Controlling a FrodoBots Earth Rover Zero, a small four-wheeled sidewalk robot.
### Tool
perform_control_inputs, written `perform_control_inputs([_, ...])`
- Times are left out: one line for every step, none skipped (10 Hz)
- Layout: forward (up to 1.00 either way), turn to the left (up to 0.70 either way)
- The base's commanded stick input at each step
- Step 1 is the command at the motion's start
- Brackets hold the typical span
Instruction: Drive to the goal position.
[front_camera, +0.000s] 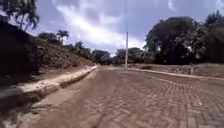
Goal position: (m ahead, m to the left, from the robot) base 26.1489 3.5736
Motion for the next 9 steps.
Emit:
perform_control_inputs([1.00,0.00])
perform_control_inputs([1.00,0.00])
perform_control_inputs([1.00,0.00])
perform_control_inputs([1.00,0.00])
perform_control_inputs([1.00,0.00])
perform_control_inputs([1.00,0.00])
perform_control_inputs([1.00,0.00])
perform_control_inputs([1.00,0.00])
perform_control_inputs([1.00,0.00])
